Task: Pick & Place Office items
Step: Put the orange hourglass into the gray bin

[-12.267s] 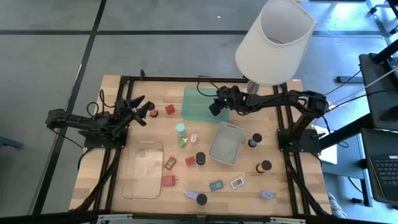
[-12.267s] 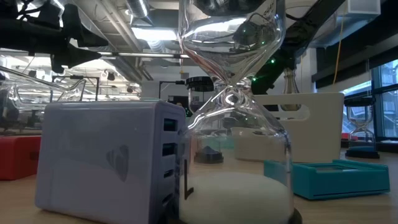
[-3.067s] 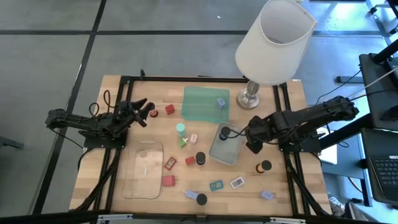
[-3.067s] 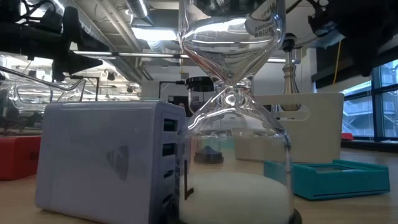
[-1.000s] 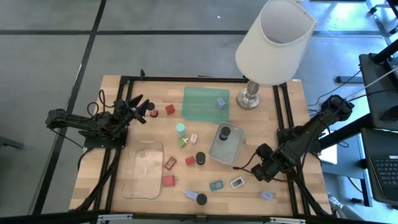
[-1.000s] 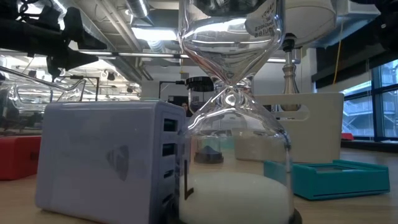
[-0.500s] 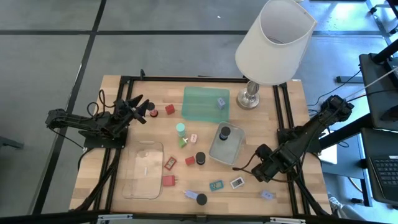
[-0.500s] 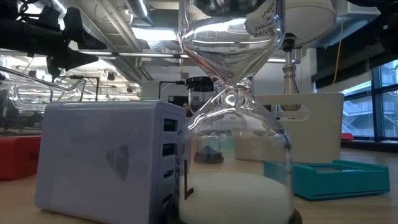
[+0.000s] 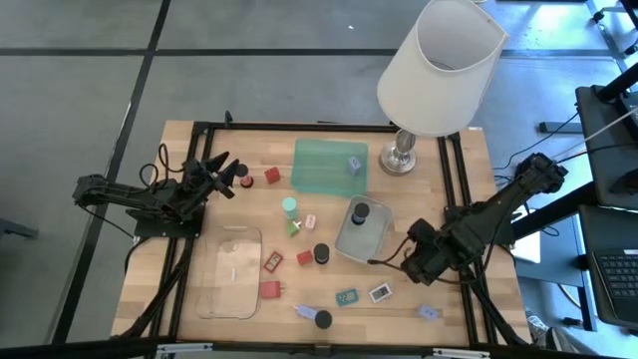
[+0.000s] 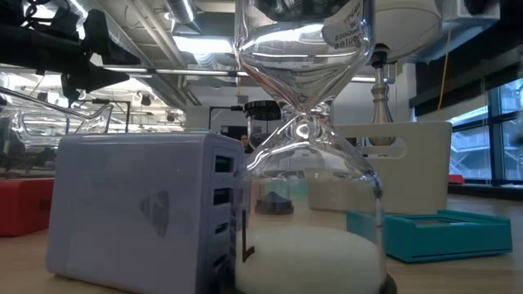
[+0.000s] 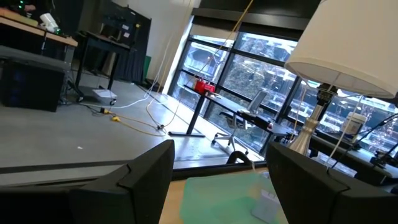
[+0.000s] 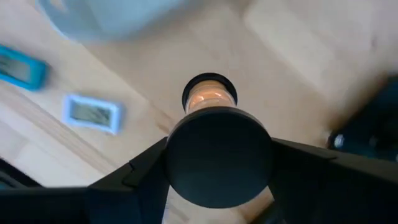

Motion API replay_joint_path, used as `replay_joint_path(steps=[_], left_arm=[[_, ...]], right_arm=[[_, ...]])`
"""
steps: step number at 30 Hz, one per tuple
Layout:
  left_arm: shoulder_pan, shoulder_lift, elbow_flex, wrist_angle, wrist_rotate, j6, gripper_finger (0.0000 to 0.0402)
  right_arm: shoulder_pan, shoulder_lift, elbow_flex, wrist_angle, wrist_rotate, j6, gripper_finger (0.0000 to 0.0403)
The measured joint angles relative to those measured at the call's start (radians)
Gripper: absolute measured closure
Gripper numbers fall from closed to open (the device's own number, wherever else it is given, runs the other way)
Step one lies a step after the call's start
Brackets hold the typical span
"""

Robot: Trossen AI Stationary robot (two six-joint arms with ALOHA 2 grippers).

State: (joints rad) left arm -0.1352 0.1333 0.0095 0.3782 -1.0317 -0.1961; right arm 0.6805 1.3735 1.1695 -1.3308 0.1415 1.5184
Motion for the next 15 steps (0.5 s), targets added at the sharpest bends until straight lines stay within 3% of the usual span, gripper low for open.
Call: replay_joint_path(steps=[7,15], left_arm=[[0.000,0.000,0.000,-0.003,0.002,-0.011,0.0151],[0.000,0.000,0.000,-0.029,0.003,-0.049,0.0151]], right_arm=[[-0.151,0.000,0.129,0.005,0.085,-0.280,0.0186],[-0.352,0.022,0.125,0.053,0.116,-0.580,0.0185]])
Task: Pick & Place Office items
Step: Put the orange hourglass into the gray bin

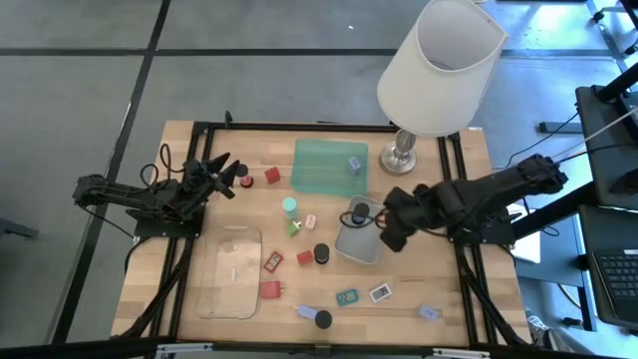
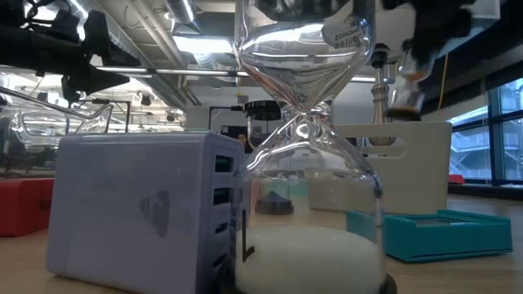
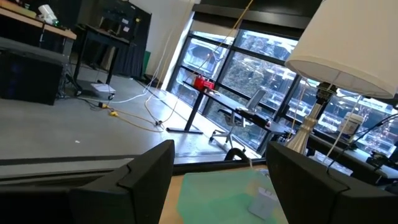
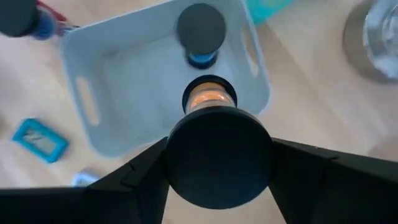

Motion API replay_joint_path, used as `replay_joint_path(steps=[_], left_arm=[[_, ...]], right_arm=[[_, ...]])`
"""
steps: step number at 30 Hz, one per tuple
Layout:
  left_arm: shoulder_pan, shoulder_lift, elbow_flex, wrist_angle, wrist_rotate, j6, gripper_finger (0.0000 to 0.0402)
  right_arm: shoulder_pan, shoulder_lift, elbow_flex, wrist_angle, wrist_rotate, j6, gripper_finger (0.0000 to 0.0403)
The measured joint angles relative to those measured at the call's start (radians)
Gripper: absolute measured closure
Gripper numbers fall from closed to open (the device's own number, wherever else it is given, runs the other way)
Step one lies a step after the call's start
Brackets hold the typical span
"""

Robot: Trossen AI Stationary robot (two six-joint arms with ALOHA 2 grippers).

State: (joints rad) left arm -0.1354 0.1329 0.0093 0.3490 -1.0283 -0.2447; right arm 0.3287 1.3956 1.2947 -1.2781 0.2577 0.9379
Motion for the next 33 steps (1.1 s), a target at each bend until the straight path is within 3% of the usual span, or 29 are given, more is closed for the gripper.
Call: replay_joint_path(steps=[10,18,25,33], left_arm=[[0.000,0.000,0.000,-0.030,0.010,-0.026,0.0151],[0.000,0.000,0.000,-0.040,0.012,-0.034,0.0151],[0.000,0.000,0.000,-0.041,0.012,-0.033,0.0151],[0.000,0.000,0.000,-0.041,0.012,-0.033,0.0151]], right_arm=[[-0.111,0.161,-0.001,0.034,-0.011,-0.236,0.0169],[-0.123,0.278,-0.001,0.116,-0.067,-0.368,0.0190],[-0.123,0.299,-0.001,0.147,-0.040,-0.397,0.0168],[-0.120,0.300,-0.001,0.149,0.023,-0.373,0.0190]])
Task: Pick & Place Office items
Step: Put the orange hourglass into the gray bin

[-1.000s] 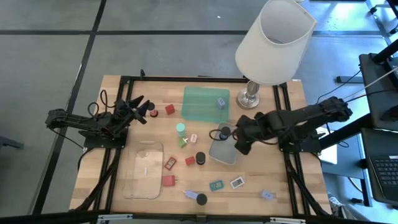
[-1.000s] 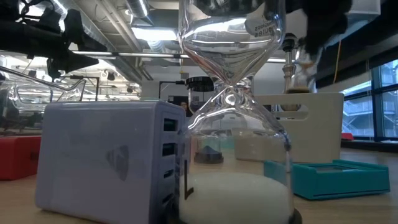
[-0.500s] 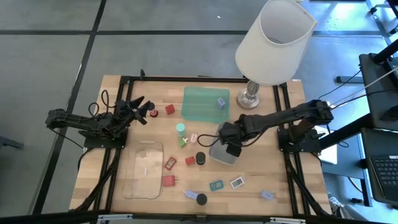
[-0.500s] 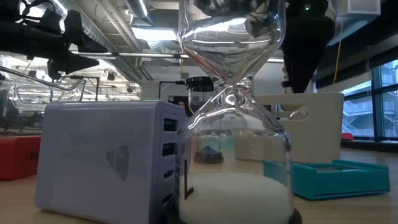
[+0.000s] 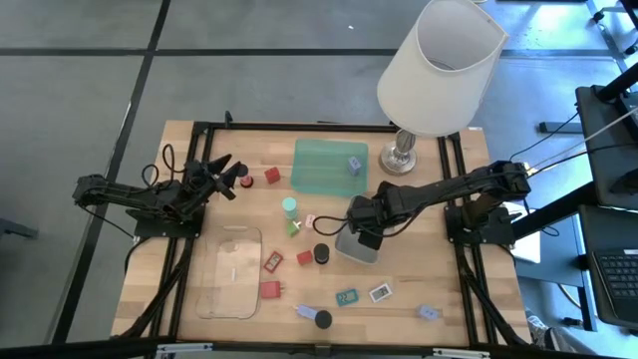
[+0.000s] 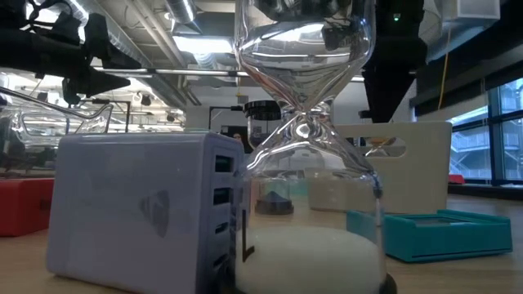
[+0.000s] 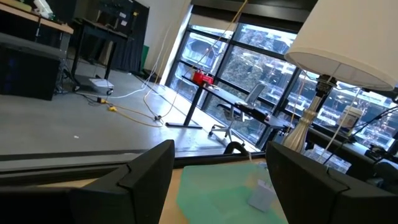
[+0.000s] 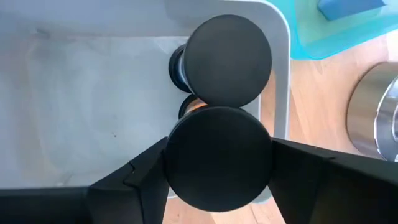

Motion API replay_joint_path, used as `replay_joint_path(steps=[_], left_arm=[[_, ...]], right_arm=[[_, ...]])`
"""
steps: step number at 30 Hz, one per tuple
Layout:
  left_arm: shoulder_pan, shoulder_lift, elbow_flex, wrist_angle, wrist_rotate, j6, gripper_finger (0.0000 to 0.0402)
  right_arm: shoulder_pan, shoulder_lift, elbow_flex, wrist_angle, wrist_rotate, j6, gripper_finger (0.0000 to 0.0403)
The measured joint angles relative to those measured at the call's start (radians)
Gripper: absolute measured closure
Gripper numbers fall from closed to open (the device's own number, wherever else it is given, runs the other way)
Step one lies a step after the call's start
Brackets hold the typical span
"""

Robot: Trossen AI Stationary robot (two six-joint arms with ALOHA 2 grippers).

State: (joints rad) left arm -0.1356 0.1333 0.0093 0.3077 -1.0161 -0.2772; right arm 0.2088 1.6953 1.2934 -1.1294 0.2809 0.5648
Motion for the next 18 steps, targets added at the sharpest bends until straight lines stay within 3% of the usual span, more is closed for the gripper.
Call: replay_joint_path(steps=[5,11,18], left_arm=[[0.000,0.000,0.000,-0.002,0.000,0.000,0.0151],[0.000,0.000,0.000,-0.003,0.023,0.002,0.0151],[0.000,0.000,0.000,0.000,0.023,0.001,0.0151]], right_arm=[[0.005,0.000,-0.047,0.004,0.000,0.012,0.0171],[0.005,-0.006,-0.123,0.055,0.017,0.052,0.0191],[0.005,-0.057,-0.133,0.060,0.015,0.050,0.0178]])
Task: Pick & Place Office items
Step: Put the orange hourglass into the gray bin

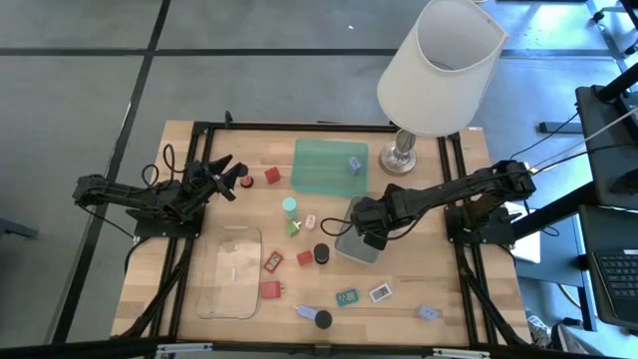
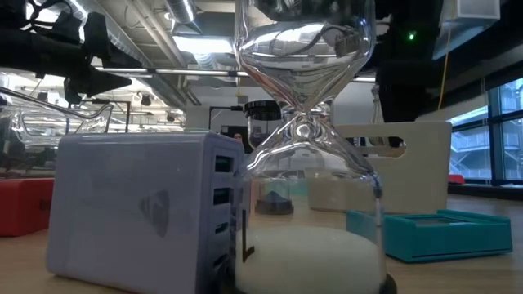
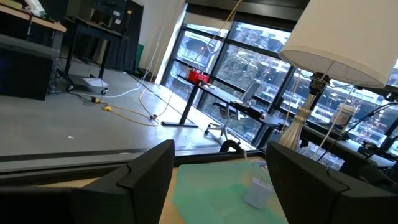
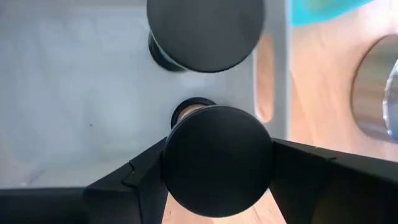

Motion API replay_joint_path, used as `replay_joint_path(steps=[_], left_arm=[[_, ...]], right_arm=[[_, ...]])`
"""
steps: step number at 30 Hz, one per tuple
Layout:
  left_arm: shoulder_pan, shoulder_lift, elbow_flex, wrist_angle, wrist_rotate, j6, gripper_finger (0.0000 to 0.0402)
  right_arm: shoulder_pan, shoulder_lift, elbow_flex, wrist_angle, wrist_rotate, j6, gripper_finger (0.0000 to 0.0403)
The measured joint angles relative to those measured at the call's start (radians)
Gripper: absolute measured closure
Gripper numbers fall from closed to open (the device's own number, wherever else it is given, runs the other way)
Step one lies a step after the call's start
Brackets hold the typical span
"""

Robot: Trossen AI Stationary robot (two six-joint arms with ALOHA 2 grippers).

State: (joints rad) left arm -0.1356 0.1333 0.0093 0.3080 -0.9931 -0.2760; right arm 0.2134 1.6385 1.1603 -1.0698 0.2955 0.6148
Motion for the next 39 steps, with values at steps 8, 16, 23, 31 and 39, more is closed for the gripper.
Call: replay_joint_path(steps=[8,16,23,31,39], left_arm=[[0.000,0.000,0.000,0.000,0.000,0.000,0.0151],[0.000,0.000,0.000,-0.001,0.000,0.000,0.0151],[0.000,0.000,0.000,-0.001,0.000,0.000,0.0151],[0.000,0.000,0.000,-0.001,0.000,0.000,0.0151],[0.000,0.000,0.000,-0.001,0.000,0.000,0.0151]], right_arm=[[0.000,-0.048,0.000,0.053,0.006,0.006,0.0188],[0.000,-0.048,-0.047,0.062,0.008,0.006,0.0169],[-0.002,-0.049,-0.088,0.094,0.009,0.028,0.0190],[-0.002,-0.050,-0.090,0.105,0.069,0.028,0.0158],[-0.002,-0.051,-0.083,0.084,0.053,0.025,0.0107]])
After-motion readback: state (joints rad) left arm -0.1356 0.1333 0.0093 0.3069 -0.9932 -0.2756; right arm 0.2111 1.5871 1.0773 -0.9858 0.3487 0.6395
